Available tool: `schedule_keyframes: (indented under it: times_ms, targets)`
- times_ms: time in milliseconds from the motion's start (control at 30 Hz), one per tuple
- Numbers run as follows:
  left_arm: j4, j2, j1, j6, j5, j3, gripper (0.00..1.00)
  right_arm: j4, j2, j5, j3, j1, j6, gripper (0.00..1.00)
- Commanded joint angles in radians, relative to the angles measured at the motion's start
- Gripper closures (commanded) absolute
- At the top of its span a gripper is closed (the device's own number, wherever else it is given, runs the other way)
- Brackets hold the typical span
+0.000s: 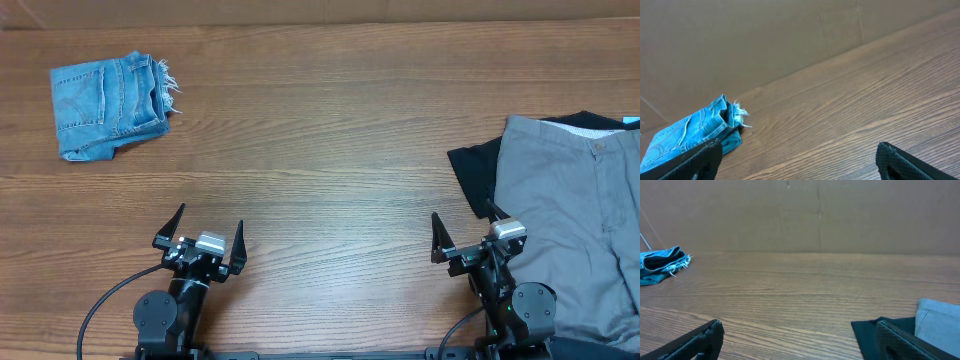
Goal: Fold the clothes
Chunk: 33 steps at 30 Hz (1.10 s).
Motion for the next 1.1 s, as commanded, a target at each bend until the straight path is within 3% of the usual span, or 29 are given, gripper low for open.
schedule_keyframes:
  times_ms: [0, 1067]
  targets:
    - [0.004, -0.01, -0.006, -0.009, 0.006, -0.008, 0.0, 0.003, -0.011, -0.002, 0.001, -0.006, -0.003, 0.0]
    - [0.005, -0.01, -0.005, 0.015, 0.005, -0.008, 0.0, 0.003, -0.011, -0.002, 0.001, -0.006, -0.003, 0.0]
